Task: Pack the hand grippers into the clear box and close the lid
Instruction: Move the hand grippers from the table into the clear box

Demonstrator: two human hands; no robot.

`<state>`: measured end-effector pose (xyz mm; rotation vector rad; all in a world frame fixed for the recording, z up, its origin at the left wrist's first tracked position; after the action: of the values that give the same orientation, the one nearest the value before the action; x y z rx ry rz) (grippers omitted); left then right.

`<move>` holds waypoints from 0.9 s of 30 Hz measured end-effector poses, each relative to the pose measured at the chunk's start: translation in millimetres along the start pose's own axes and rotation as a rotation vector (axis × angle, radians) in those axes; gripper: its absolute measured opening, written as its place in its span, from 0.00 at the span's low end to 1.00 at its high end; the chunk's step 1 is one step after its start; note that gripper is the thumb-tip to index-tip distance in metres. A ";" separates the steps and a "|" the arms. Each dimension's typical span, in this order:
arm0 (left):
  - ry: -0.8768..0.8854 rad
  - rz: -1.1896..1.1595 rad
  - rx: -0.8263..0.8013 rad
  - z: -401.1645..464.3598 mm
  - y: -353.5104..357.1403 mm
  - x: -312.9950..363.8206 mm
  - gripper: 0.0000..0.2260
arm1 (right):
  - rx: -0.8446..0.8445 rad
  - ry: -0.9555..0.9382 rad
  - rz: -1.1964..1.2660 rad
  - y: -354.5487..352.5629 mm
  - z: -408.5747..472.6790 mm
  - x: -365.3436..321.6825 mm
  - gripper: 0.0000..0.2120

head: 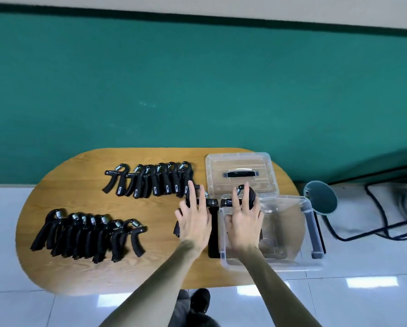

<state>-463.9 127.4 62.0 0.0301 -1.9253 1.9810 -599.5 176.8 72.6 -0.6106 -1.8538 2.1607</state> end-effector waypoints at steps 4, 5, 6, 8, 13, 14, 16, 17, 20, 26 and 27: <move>0.064 -0.027 -0.022 -5.8 18.4 36.6 0.36 | 0.005 0.073 -0.008 0.1 -2.6 39.9 0.39; 0.070 -0.035 -0.019 -9.0 22.5 43.9 0.38 | -0.003 0.097 -0.008 -0.4 -5.0 48.2 0.40; 0.074 -0.040 -0.022 -12.5 27.2 52.1 0.39 | -0.007 0.115 -0.002 -0.3 -7.6 57.2 0.40; 0.061 -0.047 -0.034 -19.3 36.7 67.4 0.42 | -0.006 0.123 0.017 -1.8 -12.1 74.2 0.40; 0.072 -0.033 -0.075 -35.5 57.6 111.7 0.42 | -0.045 0.117 0.047 6.5 -15.1 125.2 0.41; 0.069 -0.027 -0.080 -38.6 61.5 121.0 0.42 | -0.058 0.115 0.045 9.9 -15.2 135.8 0.41; 0.043 -0.030 -0.100 -43.3 70.0 135.9 0.42 | -0.079 0.113 0.044 16.1 -14.6 153.2 0.41; 0.033 -0.026 -0.109 -44.7 76.4 142.6 0.42 | -0.090 0.108 0.046 19.1 -13.1 160.2 0.41; 0.001 -0.007 -0.141 -48.5 94.1 156.4 0.43 | -0.124 0.093 0.056 31.7 -10.8 176.1 0.40; -0.064 0.057 -0.219 -50.0 130.9 160.0 0.41 | -0.213 0.049 0.101 68.5 -11.0 197.5 0.41; -0.064 0.084 -0.222 -49.3 136.5 159.8 0.41 | -0.222 0.048 0.108 75.3 -10.4 199.8 0.41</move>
<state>-638.6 216.2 -28.5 -0.0476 -2.2105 1.8250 -764.9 259.4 -34.8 -0.8174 -2.0961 1.9985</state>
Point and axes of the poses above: each hand's wrist, its own z-axis towards the middle knuckle, its own y-axis out of the palm, x = y × z, the point moved 7 cm from there along z, towards the middle knuckle, and after that the axes turned 13 degrees about x, right-handed, at the moved point
